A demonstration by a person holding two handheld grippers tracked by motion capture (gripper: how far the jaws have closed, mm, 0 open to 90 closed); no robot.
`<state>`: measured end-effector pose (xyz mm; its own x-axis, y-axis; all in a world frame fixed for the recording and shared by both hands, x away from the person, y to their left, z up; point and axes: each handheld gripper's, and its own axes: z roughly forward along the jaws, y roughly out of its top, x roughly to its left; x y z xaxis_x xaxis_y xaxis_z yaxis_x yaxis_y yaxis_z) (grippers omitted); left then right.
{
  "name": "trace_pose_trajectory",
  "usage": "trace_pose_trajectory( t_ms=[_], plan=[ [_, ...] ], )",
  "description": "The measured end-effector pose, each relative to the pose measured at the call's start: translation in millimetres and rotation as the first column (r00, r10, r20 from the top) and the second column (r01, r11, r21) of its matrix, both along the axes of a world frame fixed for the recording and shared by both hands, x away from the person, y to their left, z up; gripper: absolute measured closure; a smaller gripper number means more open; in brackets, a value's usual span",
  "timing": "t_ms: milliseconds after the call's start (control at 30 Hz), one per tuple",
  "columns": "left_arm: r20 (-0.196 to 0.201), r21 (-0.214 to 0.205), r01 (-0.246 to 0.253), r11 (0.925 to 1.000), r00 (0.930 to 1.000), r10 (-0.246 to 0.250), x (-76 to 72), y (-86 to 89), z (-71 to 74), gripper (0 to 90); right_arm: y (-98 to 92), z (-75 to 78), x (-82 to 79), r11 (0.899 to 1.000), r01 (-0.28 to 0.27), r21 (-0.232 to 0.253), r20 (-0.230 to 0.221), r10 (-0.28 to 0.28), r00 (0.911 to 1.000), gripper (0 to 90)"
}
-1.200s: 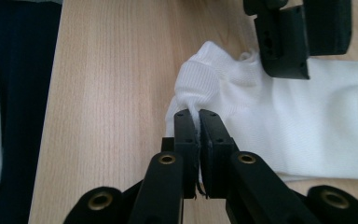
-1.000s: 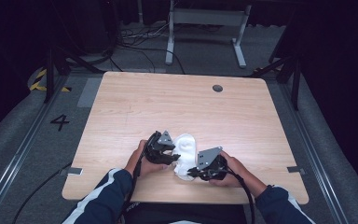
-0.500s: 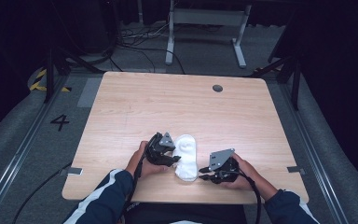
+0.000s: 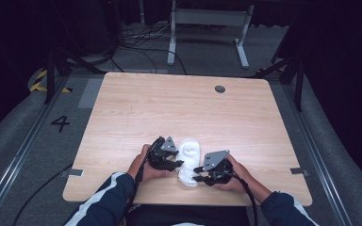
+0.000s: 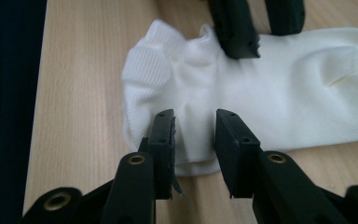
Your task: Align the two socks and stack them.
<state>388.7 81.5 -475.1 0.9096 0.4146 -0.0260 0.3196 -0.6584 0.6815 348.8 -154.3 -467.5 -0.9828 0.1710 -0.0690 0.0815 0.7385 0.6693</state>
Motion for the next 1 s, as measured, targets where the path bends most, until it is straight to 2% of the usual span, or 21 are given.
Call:
trace_pose_trajectory(
  t_ms=[100, 133, 167, 200, 233, 333, 400, 467, 533, 600, 633, 667, 700, 767, 833, 867, 900, 1000],
  plan=[
    [-0.001, 0.001, 0.002, 1.0, 1.0, -0.002, -0.8, 0.3, 0.0, 52.1, -5.9, 0.0, -2.5, 1.0, -0.009, -0.001, -0.019, 0.009, 0.9998, 69.4],
    [0.014, 0.016, 0.013, 0.9998, 0.9998, -0.013, -2.7, -1.1, 1.1, 51.9, -9.8, -0.9, -2.6, 1.0, -0.007, 0.004, -0.029, 0.007, 0.9996, 65.1],
    [0.014, 0.016, 0.013, 0.9998, 0.9998, -0.013, -2.7, -1.1, 1.1, 51.4, -9.8, -0.9, -2.6, 1.0, -0.007, 0.004, -0.029, 0.007, 0.9996, 65.1],
    [0.021, 0.018, 0.02, 0.9996, 0.9996, -0.021, -2.4, -2.4, 3.9, 48.8, -12.2, 0.8, -2.7, 1.0, 0.0, -0.027, -0.017, 0.0, 0.9999, 60.1],
    [0.018, 0.012, 0.016, 0.9998, 0.9997, -0.016, -2.6, -1.9, 6.7, 46.2, -14.5, 3.1, -1.8, 1.0, 0.008, -0.019, -0.01, -0.008, 0.9999, 59.2],
    [0.043, -0.025, -0.002, 0.9997, 0.9991, 0.003, -0.4, 1.6, 16.2, 43.6, -22.5, 14.0, 6.9, 0.996, 0.077, 0.045, -0.005, -0.077, 0.997, 54.6],
    [0.048, -0.049, -0.027, 0.9984, 0.9984, 0.029, 4.6, 5.3, 20.9, 40.7, -27.0, 22.5, 17.5, 0.986, 0.138, 0.094, 0.008, -0.139, 0.9903, 54.3],
    [0.036, -0.053, -0.051, 0.9973, 0.9979, 0.053, 9.2, 6.7, 21.9, 35.5, -29.4, 28.4, 31.3, 0.97, 0.206, 0.127, 0.001, -0.208, 0.9782, 54.4],
    [0.036, -0.05, -0.078, 0.9957, 0.9962, 0.079, 13.6, 7.0, 22.6, 31.8, -29.2, 29.7, 42.1, 0.966, 0.228, 0.124, 0.01, -0.231, 0.9728, 57.1],
    [0.034, -0.046, -0.094, 0.9945, 0.9948, 0.096, 17.0, 6.2, 23.0, 32.6, -28.6, 29.4, 48.2, 0.963, 0.239, 0.122, 0.014, -0.243, 0.97, 58.3],
    [0.04, -0.05, -0.097, 0.994, 0.9943, 0.099, 19.5, 5.6, 22.7, 33.1, -26.6, 28.0, 58.2, 0.96, 0.259, 0.108, -0.003, -0.26, 0.9656, 57.9],
    [0.043, -0.045, -0.1, 0.9939, 0.9938, 0.102, 21.9, 4.4, 21.9, 34.0, -24.9, 27.3, 63.6, 0.956, 0.275, 0.101, 0.004, -0.277, 0.9608, 58.0],
    [0.027, -0.023, -0.103, 0.9944, 0.9942, 0.104, 26.0, 2.4, 19.9, 34.3, -22.1, 26.2, 73.1, 0.952, 0.288, 0.106, -0.021, -0.287, 0.9577, 58.1],
    [0.016, -0.028, -0.104, 0.9942, 0.9944, 0.104, 26.9, 1.1, 17.7, 34.3, -17.3, 24.5, 81.9, 0.949, 0.301, 0.092, -0.011, -0.302, 0.9534, 57.3],
    [0.014, -0.007, -0.087, 0.9962, 0.9961, 0.087, 24.4, -1.1, 16.8, 34.4, -15.5, 23.8, 85.8, 0.948, 0.304, 0.09, -0.012, -0.304, 0.9526, 57.6],
    [0.018, -0.006, -0.073, 0.9973, 0.9971, 0.073, 18.5, -2.7, 18.8, 34.6, -13.5, 23.0, 88.9, 0.947, 0.305, 0.098, -0.031, -0.303, 0.9524, 57.3],
    [0.04, 0.005, -0.052, 0.9986, 0.9979, 0.052, 11.8, -3.8, 24.0, 35.2, -10.4, 22.3, 91.1, 0.947, 0.307, 0.098, -0.033, -0.305, 0.9517, 57.0],
    [0.048, -0.037, 0.012, 0.9993, 0.9988, -0.01, -6.1, -4.7, 35.2, 39.2, -3.4, 22.8, 91.9, 0.951, 0.291, 0.107, -0.027, -0.289, 0.9568, 56.7]
  ],
)
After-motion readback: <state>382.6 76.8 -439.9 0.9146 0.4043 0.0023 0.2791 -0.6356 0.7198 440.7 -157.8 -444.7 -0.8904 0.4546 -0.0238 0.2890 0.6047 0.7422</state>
